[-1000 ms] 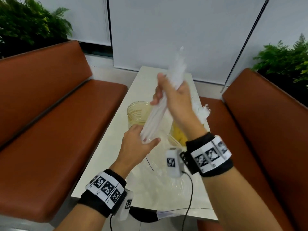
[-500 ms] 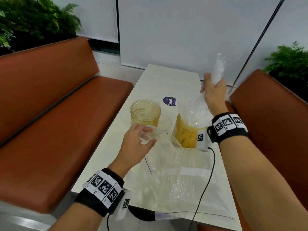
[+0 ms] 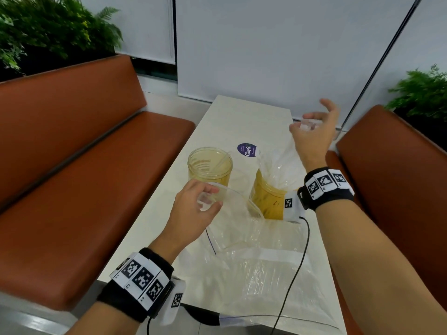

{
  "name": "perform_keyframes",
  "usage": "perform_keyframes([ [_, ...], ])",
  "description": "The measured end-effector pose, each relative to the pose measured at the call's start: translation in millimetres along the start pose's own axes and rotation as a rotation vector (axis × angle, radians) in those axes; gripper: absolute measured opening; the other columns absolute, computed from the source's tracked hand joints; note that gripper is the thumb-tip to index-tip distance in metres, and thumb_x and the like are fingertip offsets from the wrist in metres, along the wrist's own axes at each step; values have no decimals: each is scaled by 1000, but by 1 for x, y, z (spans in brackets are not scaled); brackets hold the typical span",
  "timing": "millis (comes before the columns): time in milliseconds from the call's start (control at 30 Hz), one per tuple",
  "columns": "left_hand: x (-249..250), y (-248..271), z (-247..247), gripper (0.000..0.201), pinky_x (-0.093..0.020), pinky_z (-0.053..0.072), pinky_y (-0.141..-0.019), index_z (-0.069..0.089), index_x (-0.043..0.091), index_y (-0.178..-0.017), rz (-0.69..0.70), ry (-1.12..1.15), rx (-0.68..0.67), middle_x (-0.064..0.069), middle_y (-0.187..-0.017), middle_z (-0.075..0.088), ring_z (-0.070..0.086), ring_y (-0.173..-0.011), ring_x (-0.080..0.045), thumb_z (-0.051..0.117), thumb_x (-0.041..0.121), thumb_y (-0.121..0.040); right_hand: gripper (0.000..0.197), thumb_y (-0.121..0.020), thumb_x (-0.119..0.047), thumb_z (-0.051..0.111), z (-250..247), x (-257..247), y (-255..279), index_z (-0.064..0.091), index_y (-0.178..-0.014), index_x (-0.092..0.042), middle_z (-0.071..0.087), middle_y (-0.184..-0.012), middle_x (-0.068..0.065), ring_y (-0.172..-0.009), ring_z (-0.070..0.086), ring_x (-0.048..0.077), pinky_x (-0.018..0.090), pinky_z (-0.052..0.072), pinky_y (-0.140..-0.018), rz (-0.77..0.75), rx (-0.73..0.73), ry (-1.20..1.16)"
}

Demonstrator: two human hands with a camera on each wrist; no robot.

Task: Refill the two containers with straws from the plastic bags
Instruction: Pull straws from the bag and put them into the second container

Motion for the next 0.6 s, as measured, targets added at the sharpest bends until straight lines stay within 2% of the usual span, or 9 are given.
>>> perform_keyframes([
  [67, 1, 0, 0, 21, -19, 54, -73, 69, 30, -98, -2, 6, 1, 13, -105, 63, 69, -87, -7, 82, 21, -84, 49, -79, 1, 64, -1, -8, -9, 60, -120, -25, 69, -92, 0, -72, 64, 8, 13, 51, -65, -81, -3, 152],
  [133, 0, 1, 1, 20, -18, 54, -73, 69, 28, -98, -5, 11, 3, 12, -106, 63, 69, -87, -7, 82, 21, -84, 31, -86, -3, 62, -2, -1, -8, 71, -110, -20, 73, -95, 0, -84, 68, 11, 19, 54, -79, -142, -79, 290],
  [200, 0, 2, 2, 20, -20, 55, -74, 70, 26, -99, -10, 19, 0, 12, -107, 63, 69, -87, -8, 81, 20, -84, 24, -96, -7, 58, -2, 15, 8, 76, -110, -13, 74, -107, 6, -99, 69, 20, 29, 54, -92, -157, -212, 456],
  [267, 1, 3, 3, 20, -23, 55, -75, 69, 27, -98, -6, 25, -4, 11, -107, 63, 69, -87, -8, 81, 19, -84, 25, -100, -13, 52, -2, 32, 31, 75, -107, -7, 73, -106, 12, -98, 69, 29, 36, 56, -87, -136, -335, 633],
  [333, 2, 4, 3, 21, -23, 56, -75, 69, 28, -97, 1, 25, -4, 11, -106, 63, 69, -87, -9, 81, 19, -84, 29, -100, -22, 50, -2, 35, 47, 74, -98, -6, 72, -95, 12, -90, 69, 34, 33, 52, -75, -80, -436, 763],
  [400, 2, 4, 2, 20, -24, 56, -75, 69, 27, -98, 2, 24, -6, 11, -106, 63, 68, -87, -9, 81, 19, -84, 34, -100, -28, 47, -2, 28, 48, 74, -104, -8, 73, -102, 13, -94, 68, 34, 33, 48, -77, -11, -477, 775],
  [433, 3, 4, 2, 19, -23, 56, -75, 69, 26, -99, 1, 21, -8, 12, -106, 63, 68, -88, -8, 81, 19, -85, 38, -101, -32, 45, -3, 23, 44, 74, -110, -9, 73, -108, 13, -96, 68, 33, 33, 48, -78, -16, -445, 752],
  [533, 3, 4, 1, 18, -21, 55, -75, 70, 24, -100, -4, 16, -3, 11, -107, 62, 68, -88, -8, 80, 19, -86, 41, -105, -31, 39, 0, 8, 27, 69, -124, -9, 68, -123, 9, -119, 58, 29, 38, 48, -95, -229, -267, 658],
  [600, 4, 4, 2, 18, -19, 53, -74, 71, 23, -100, -4, 5, -2, 11, -106, 63, 68, -87, -7, 80, 19, -86, 42, -108, -23, 36, 6, 4, 24, 58, -137, -3, 59, -139, 13, -134, 48, 29, 39, 38, -112, -371, -344, 665],
])
Point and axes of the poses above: each hand's wrist, its own y-axis away from the middle knuckle, its own z-axis out of the palm, x = y × z, the point moved 1 cm from there along -y, towards the middle knuckle
